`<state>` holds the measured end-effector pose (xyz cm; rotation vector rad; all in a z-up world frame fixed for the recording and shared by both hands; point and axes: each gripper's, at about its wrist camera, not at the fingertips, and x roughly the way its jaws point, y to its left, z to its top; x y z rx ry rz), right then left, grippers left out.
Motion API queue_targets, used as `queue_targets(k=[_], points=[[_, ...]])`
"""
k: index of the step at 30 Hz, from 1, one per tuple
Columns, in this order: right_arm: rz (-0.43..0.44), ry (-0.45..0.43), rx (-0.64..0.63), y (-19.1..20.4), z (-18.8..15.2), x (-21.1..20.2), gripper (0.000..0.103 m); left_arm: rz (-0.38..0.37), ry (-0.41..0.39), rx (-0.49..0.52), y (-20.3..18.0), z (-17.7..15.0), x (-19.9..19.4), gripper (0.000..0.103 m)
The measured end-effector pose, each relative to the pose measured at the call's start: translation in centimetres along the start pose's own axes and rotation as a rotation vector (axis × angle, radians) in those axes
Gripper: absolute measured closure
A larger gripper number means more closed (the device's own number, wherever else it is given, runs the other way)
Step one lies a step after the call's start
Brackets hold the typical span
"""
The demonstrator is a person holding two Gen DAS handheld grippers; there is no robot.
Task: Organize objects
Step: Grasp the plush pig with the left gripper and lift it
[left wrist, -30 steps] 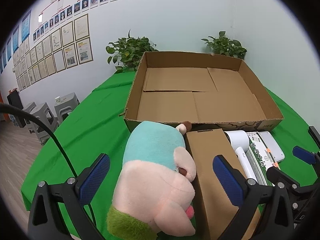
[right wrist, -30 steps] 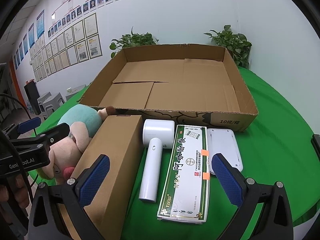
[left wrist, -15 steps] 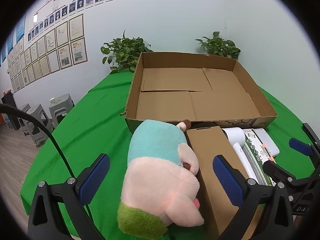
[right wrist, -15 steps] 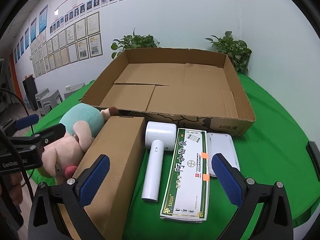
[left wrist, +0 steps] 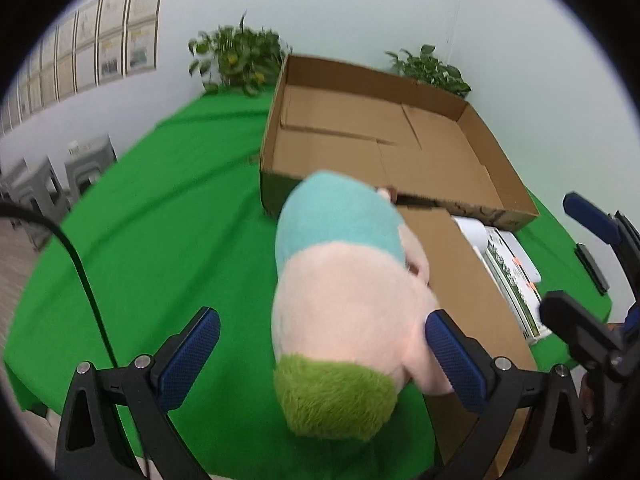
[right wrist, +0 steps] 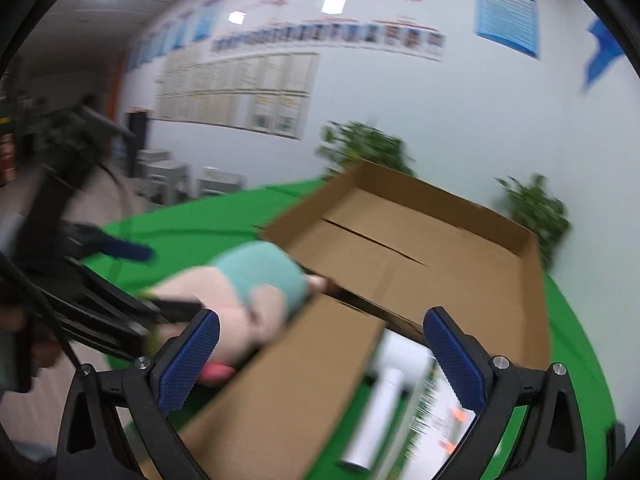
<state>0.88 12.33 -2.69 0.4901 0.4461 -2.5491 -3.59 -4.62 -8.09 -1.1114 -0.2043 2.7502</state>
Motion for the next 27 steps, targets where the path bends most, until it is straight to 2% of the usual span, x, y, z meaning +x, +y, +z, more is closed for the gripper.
queue_targets(k=[3,6,9,15,20,23,27], points=[[0.096,-0.015,0.014,0.8,0.8,0.3,0.000,-0.094,0.021,-0.058,1.0,-0.5,0.8,0.004],[0.154,-0.005,0.052,1.1,1.4,1.1,0.000,-0.218,0.036,-0.104,1.6,-0.8,1.1,0.028],[0.168,0.000,0.054,1.5,2.1,2.2,0.000,-0.218,0.034,-0.080,1.4,-1.2,0.6,0.035],[0.224,0.032,0.052,2.6,3.8,5.1,0.000,-0.206,0.004,-0.122,2.8,-2.4,-1.1,0.042],[0.302,0.164,0.076,4.9,5.0,9.2,0.000,-0.208,-0.017,-0.144,3.8,-3.4,-1.9,0.043],[0.364,0.271,0.141,6.3,5.0,11.9,0.000,-0.217,-0.028,-0.149,4.2,-3.9,-2.1,0.044],[0.372,0.369,0.196,7.5,4.1,13.6,0.000,-0.228,-0.040,-0.158,4.8,-4.3,-2.4,0.046]])
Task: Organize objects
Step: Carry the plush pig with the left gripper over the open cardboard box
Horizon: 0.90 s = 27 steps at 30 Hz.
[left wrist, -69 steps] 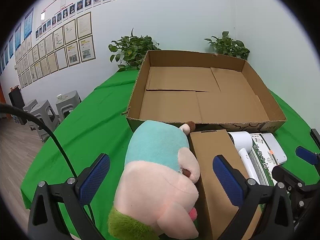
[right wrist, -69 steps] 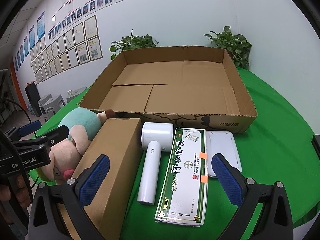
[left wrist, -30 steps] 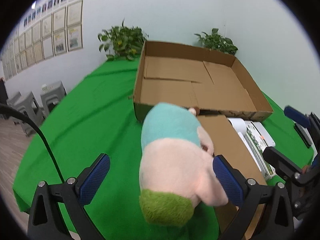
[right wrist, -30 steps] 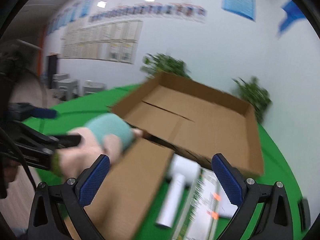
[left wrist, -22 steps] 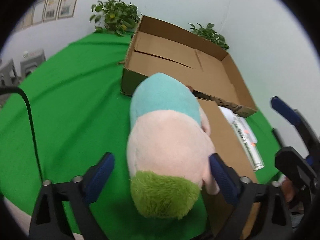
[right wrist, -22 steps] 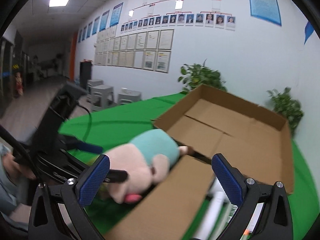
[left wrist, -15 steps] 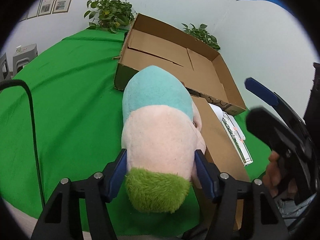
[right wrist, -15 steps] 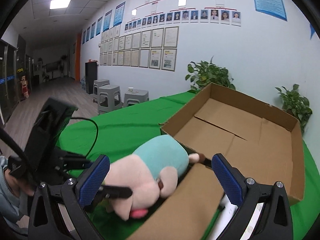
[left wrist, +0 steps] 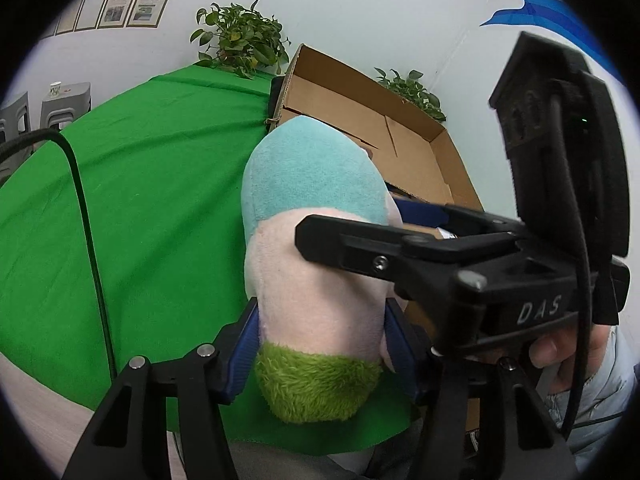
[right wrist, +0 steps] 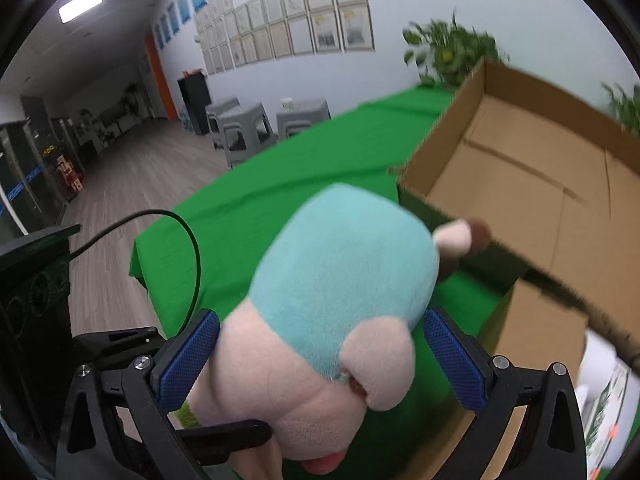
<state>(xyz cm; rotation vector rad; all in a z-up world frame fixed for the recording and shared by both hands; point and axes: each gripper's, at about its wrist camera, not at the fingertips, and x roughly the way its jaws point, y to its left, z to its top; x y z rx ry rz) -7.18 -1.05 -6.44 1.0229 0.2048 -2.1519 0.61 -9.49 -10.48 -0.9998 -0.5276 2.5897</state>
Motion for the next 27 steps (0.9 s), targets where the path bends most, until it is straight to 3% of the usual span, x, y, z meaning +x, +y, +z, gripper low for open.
queue_targets(k=[5,12,17,27], points=[[-0.003,0.061,0.042,0.4,-0.6,1.2,0.001,-0.001,-0.017,0.026,-0.3,-0.3,-0.5,0.048],[0.020,0.047,0.104,-1.3,-1.2,0.8,0.019,0.031,-0.047,0.074,-1.2,0.4,-1.6,0.051],[0.006,-0.058,0.100,-1.5,0.1,-1.8,0.025,0.033,-0.107,0.140,-3.0,2.6,-2.6,0.051],[-0.102,-0.299,0.041,-4.1,7.5,-10.3,0.030,0.007,-0.266,0.299,-8.6,11.9,-3.1,0.051]])
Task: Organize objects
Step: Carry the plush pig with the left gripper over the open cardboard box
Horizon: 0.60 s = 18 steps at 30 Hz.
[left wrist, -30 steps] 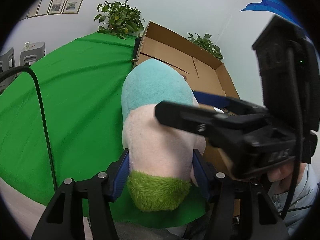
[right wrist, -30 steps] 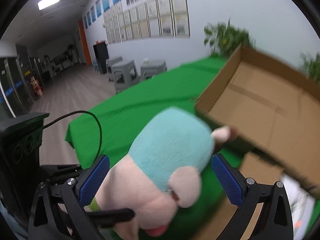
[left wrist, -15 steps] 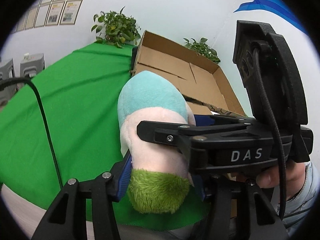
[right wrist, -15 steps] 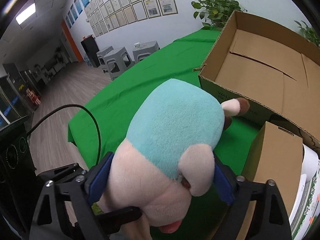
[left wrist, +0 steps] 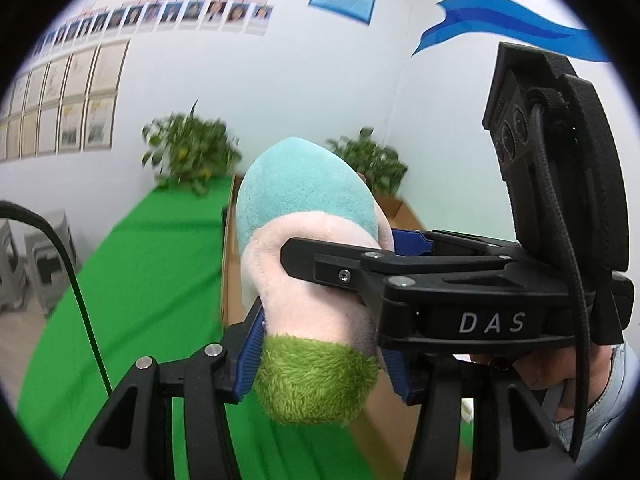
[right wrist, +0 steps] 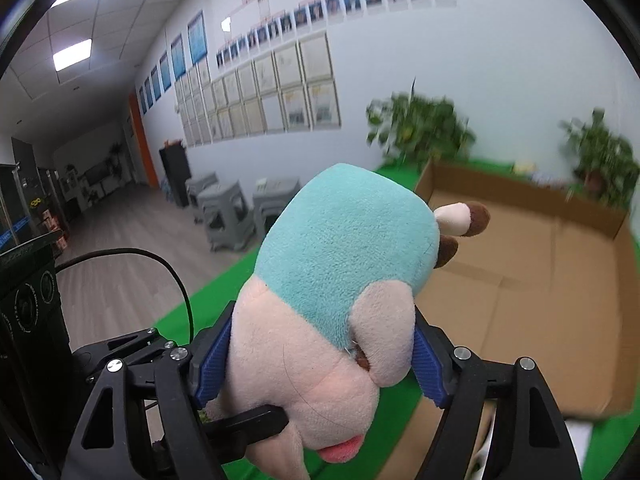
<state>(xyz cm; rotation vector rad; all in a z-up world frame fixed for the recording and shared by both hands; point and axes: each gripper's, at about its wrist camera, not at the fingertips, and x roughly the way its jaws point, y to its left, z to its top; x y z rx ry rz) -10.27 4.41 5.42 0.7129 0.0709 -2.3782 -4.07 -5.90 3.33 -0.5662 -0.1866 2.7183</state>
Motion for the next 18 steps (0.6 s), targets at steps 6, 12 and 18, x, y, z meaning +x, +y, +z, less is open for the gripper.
queue_targets(k=[6,12,18], points=[[-0.025,-0.091,-0.025,-2.7,6.3,-2.7,0.031,-0.012,-0.056,0.052,-0.8,5.2,1.9,0.051],[-0.047,-0.104,-0.015,-5.2,10.2,-3.3,0.031,-0.026,-0.043,0.060,-0.5,7.1,4.7,0.051],[-0.032,-0.051,0.025,-9.1,12.5,2.6,0.031,-0.022,0.031,0.032,1.6,5.7,6.9,0.051]])
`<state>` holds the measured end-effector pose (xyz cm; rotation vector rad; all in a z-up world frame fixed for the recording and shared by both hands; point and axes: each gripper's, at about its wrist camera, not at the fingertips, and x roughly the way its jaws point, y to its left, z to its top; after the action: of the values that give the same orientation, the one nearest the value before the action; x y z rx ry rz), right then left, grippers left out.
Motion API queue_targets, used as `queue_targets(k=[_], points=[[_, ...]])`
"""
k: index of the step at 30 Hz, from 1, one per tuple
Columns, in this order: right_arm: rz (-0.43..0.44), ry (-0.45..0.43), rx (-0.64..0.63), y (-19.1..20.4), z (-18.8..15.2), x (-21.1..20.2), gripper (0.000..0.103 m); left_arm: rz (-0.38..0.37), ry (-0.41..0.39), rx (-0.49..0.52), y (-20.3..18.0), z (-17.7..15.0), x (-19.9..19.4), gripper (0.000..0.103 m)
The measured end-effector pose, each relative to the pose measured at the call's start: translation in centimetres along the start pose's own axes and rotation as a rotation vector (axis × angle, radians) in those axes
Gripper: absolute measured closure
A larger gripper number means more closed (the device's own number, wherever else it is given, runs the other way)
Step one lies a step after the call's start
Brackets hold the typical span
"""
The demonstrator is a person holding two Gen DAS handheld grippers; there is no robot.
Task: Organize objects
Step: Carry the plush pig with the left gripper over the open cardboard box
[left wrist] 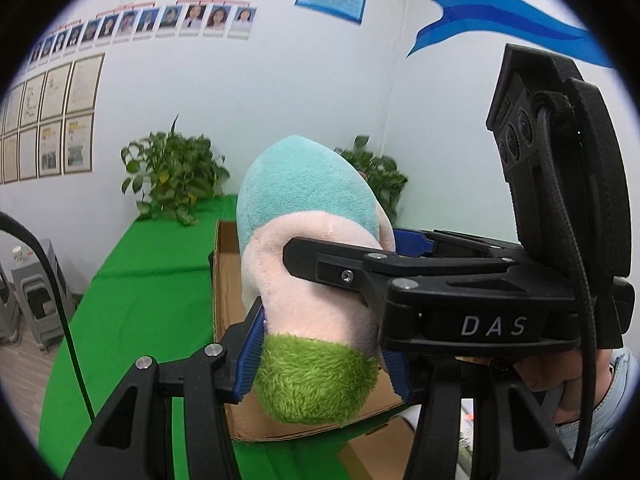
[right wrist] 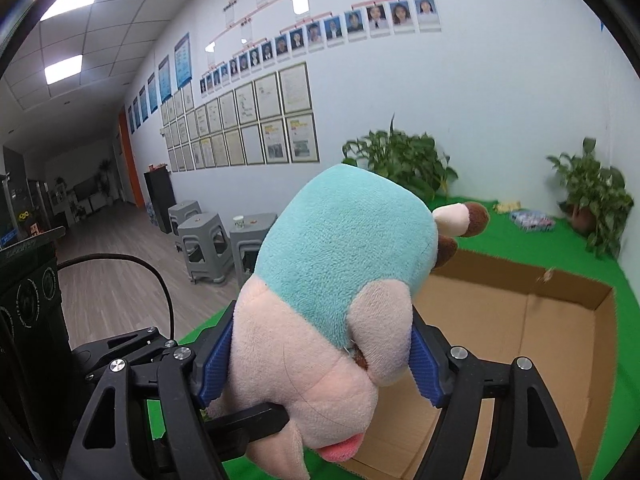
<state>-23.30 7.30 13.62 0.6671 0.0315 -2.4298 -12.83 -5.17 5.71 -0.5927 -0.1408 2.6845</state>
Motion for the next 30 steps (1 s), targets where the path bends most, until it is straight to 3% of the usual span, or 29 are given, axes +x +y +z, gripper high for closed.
queue_targets(k=[3,15,22,25,30], points=[[0.004,0.045,0.041,-1.7,-0.3,3.9,0.031,-0.008,0.047,-0.033,1.5,-1.0,1.6,0.051],[0.002,0.205,0.085,-5.4,-6.9,14.6,0.033,-0.008,0.231,-0.140,5.3,-4.7,8.2,0.051],[-0.005,0.276,0.090,-5.5,-10.6,19.5,0.033,0.045,0.284,-0.122,6.2,-6.4,8.5,0.046],[-0.017,0.277,0.073,-4.9,-11.3,20.1,0.028,0.046,0.274,-0.124,6.3,-6.8,7.2,0.046],[-0.017,0.296,0.088,-4.4,-11.7,20.6,0.011,0.030,0.255,-0.152,7.3,-7.2,6.4,0.046]])
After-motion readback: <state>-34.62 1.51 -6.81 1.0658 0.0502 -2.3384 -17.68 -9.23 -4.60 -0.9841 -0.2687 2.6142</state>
